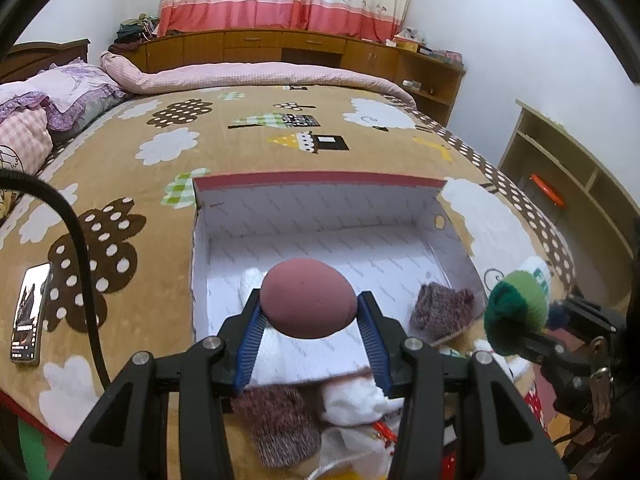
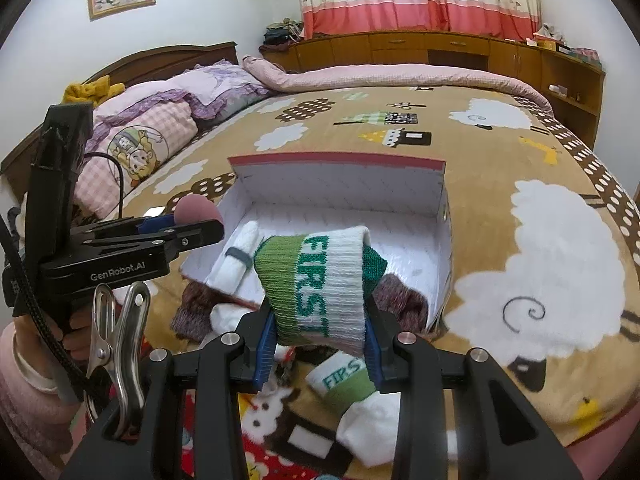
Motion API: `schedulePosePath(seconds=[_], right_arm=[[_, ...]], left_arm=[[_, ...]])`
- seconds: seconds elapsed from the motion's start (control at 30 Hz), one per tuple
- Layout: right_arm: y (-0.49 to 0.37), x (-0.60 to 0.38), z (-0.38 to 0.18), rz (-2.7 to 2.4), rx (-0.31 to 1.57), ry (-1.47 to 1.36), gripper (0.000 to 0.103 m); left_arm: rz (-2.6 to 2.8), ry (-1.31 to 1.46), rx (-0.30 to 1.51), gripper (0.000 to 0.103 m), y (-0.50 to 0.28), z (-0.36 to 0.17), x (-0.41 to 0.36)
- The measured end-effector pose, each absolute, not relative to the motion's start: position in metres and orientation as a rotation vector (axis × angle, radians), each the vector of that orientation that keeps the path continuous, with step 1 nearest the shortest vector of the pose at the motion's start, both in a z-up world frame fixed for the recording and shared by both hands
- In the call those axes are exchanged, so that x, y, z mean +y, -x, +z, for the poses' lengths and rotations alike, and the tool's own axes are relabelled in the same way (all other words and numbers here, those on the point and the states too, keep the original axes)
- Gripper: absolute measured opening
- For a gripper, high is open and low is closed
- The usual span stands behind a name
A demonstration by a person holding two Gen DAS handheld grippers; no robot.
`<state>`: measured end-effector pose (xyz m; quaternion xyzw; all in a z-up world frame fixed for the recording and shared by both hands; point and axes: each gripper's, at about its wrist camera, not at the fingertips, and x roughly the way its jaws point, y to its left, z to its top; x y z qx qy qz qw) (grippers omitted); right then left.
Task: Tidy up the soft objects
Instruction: 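Carry the pink egg and FIRST sock over the shoebox with both grippers, then open both grippers to drop the pink egg and FIRST sock into the box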
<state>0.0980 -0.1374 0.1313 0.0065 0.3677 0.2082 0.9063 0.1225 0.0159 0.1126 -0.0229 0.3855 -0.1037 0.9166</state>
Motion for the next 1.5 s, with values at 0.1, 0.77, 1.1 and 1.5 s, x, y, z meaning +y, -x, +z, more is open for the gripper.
schedulePosePath(seconds=[0.1,0.77,1.1,1.5], right_arm=[[-0.109,-0.14,0.13,0.418,0.76,-0.016,0.037],[-0.165,-0.149,0.108,0.356,0.782,-0.014,0.037],[-0.184,-0.15,0.092,0.33,0.798,0.003,0.037],[-0.2,-0.154,0.073,0.308,0.831,0.0,0.037]], left_arm=[[-0.204,0.052,0.795,0.049,-0.133,0.112,0.017],[-0.161,0.062,0.83,0.049,-0.204,0.085,0.017],[-0.129,0.064,0.862,0.049,-0.227,0.064,0.019],[-0.102,0.045,0.89,0.049,-0.244,0.047,0.019]])
